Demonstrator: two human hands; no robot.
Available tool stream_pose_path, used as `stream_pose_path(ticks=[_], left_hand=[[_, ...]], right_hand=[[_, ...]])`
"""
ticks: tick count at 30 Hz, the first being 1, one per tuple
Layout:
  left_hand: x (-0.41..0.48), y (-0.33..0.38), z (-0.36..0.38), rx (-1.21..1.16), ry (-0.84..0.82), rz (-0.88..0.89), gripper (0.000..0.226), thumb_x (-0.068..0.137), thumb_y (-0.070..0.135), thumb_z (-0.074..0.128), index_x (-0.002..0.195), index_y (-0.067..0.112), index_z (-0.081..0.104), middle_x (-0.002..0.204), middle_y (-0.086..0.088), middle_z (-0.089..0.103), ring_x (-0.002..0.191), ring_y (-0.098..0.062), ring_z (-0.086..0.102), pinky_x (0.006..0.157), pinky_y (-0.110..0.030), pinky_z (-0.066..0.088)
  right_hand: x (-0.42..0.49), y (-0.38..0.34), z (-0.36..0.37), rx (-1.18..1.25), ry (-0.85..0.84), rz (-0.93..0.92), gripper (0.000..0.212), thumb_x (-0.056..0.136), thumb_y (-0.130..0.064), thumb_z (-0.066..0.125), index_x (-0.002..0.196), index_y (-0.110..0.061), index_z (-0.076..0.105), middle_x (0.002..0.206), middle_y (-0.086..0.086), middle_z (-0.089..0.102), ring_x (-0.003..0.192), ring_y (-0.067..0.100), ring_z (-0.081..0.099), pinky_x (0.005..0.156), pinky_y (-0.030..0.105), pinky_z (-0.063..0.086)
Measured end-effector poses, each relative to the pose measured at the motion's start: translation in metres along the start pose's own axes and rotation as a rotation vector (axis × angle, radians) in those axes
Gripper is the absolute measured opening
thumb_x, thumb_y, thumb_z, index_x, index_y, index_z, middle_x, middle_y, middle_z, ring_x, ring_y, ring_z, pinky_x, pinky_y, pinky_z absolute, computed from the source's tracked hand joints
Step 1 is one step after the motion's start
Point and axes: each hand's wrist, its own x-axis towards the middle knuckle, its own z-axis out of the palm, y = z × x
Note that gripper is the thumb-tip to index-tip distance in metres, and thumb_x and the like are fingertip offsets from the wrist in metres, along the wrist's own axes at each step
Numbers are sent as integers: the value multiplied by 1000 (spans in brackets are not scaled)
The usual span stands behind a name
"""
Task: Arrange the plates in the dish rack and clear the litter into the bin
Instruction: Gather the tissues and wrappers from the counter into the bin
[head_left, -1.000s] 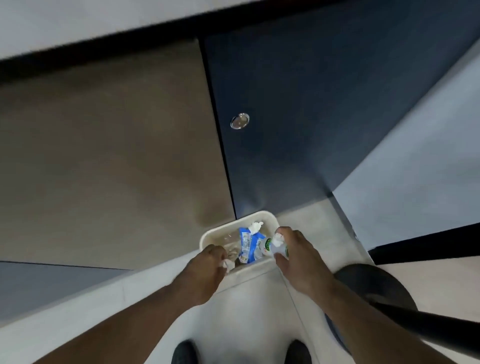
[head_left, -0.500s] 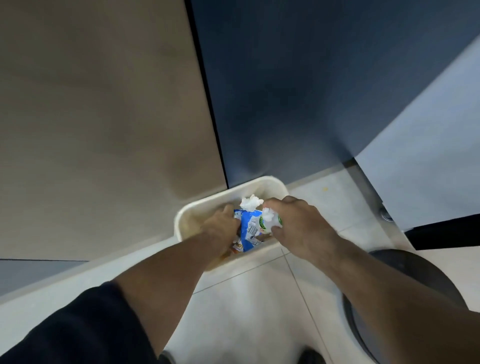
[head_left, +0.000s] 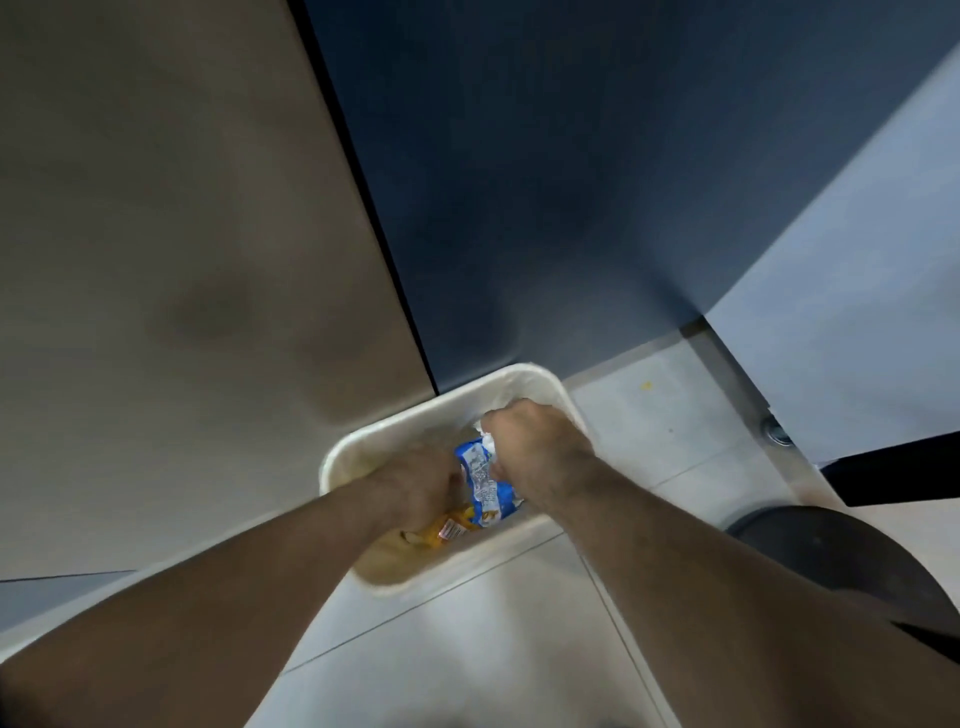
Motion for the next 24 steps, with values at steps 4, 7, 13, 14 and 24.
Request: stream_pose_path(ticks=[4, 7, 13, 14, 24], left_hand=[[-23, -6, -14, -43, 66, 2, 26, 92, 26, 42, 83, 18, 65, 91, 0, 68, 85, -21, 61, 78, -35, 51], [-47, -6, -25, 4, 104, 50, 27, 95, 31, 41, 88, 21, 65, 97, 0, 64, 89, -20, 59, 83, -37, 49], [-112, 0, -73, -65, 221, 55, 22, 95, 31, 40, 97, 23, 61, 99, 3, 59, 92, -19, 59, 80, -36, 50], [-127, 3, -83, -78, 264, 66, 23, 95, 34, 40, 97, 24, 61, 100, 5, 59, 93, -18, 59, 80, -35, 50], [-313, 62, -230, -266, 593, 229, 41, 93, 56, 34, 111, 28, 59, 109, 16, 56, 101, -8, 56, 86, -30, 48]], right_hand=[[13, -9, 25, -5, -93, -3, 25, 93, -15, 55, 116, -11, 62, 118, 12, 60, 108, 31, 59, 88, 39, 50], [7, -9, 30, 17, -174, -31, 20, 94, -18, 53, 111, -13, 64, 112, 10, 63, 104, 29, 60, 85, 37, 49], [-37, -15, -44, 154, -90, -37, 20, 94, -27, 54, 104, -17, 68, 100, 2, 60, 96, 25, 61, 78, 33, 51], [-49, -19, -62, 154, -75, -45, 20, 94, -28, 53, 104, -17, 68, 100, 1, 60, 93, 23, 60, 77, 33, 51], [-204, -58, -304, 280, 105, -153, 29, 95, -42, 52, 116, -28, 65, 115, -14, 62, 107, 10, 56, 90, 26, 45]])
